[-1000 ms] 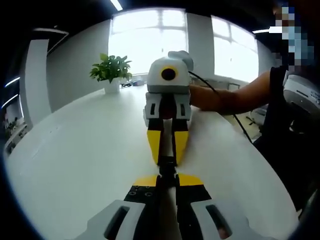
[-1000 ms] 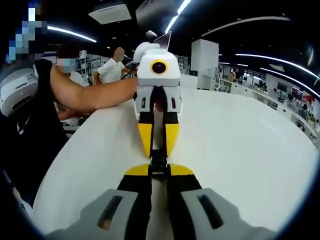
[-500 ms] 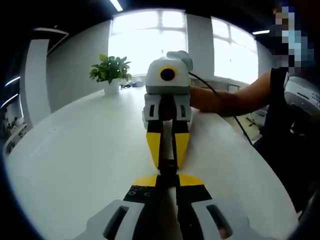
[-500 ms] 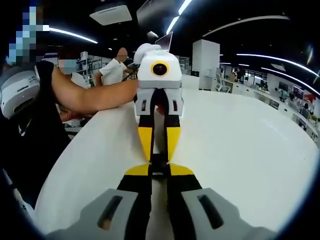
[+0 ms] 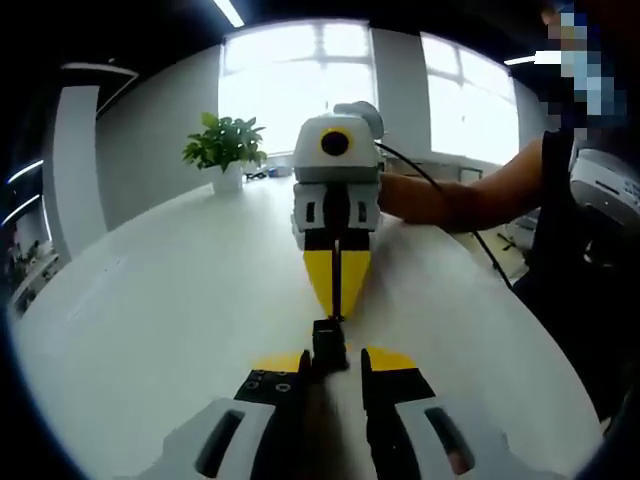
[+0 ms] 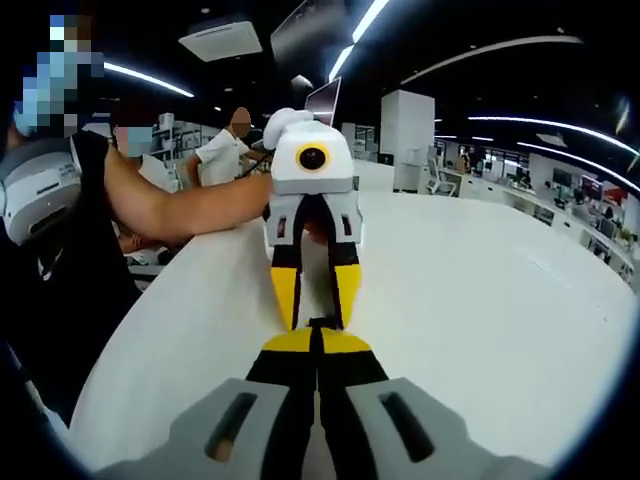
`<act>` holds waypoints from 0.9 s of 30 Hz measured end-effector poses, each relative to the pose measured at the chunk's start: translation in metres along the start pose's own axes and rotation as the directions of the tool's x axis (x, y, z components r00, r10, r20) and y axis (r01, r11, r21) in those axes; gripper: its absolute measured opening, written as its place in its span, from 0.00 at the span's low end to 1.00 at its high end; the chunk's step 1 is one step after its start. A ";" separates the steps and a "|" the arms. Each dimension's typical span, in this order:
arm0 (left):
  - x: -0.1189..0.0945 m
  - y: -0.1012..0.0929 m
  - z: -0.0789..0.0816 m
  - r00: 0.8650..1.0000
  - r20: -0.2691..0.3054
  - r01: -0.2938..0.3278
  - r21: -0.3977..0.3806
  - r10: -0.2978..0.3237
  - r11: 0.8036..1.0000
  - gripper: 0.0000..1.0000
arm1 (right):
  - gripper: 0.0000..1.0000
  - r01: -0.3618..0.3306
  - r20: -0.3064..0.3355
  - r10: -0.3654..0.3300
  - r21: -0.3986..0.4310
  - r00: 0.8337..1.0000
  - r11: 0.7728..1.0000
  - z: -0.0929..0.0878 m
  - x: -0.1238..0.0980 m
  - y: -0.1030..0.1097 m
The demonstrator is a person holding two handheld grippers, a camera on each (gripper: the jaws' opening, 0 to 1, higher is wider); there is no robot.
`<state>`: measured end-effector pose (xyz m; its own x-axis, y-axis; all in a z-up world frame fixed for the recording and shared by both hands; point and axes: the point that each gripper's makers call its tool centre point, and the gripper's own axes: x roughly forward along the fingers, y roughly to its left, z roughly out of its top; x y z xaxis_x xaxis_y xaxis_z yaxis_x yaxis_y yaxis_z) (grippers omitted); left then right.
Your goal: Snap the two parts of the plastic buckle together until the buckle closes and remains connected.
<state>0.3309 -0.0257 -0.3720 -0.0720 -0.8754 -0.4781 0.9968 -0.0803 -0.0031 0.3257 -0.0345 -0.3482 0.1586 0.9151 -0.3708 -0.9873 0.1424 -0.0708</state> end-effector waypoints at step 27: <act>0.004 0.004 -0.001 1.000 -0.010 -0.013 -0.011 0.012 1.000 0.11 | 0.21 0.029 -0.050 -0.027 0.038 0.998 0.999 -0.021 0.003 -0.012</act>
<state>0.3342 -0.0292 -0.3745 -0.0592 -0.8717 -0.4865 0.9979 -0.0639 -0.0070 0.3379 -0.0411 -0.3680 0.1859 0.8907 -0.4149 -0.9820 0.1833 -0.0465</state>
